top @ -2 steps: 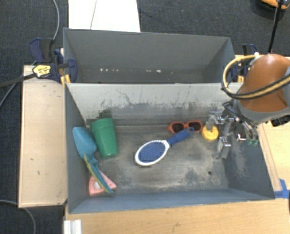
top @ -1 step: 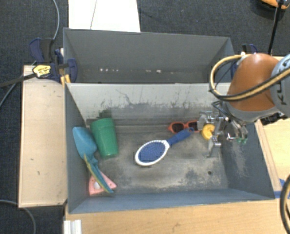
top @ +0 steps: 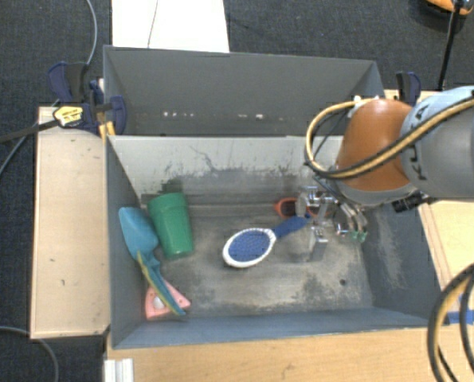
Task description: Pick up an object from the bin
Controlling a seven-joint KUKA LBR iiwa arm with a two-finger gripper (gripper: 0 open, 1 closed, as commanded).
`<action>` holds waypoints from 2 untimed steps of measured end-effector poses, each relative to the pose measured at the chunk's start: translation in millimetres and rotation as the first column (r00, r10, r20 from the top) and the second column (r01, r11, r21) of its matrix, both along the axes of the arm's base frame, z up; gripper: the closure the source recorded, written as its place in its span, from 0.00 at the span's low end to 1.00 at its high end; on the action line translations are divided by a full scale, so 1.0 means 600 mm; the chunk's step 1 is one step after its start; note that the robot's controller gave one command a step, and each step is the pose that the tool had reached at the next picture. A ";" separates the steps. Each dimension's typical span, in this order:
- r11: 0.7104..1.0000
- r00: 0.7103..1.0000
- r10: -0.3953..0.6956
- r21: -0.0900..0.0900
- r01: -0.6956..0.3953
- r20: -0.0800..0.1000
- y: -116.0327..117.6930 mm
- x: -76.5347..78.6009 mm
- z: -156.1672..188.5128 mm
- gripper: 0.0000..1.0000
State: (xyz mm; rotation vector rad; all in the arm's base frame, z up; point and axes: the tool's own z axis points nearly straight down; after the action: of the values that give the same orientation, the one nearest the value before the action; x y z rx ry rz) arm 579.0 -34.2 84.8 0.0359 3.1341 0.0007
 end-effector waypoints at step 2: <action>1.000 1.000 -0.019 0.001 0.019 -0.002 0.105 -0.008 -0.024 1.00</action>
Offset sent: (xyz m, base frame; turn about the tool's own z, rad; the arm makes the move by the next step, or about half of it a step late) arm -0.0049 0.0630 -0.0148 0.0215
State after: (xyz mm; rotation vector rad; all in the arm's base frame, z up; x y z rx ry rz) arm 574.5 29.1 70.5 0.0663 3.1359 0.0015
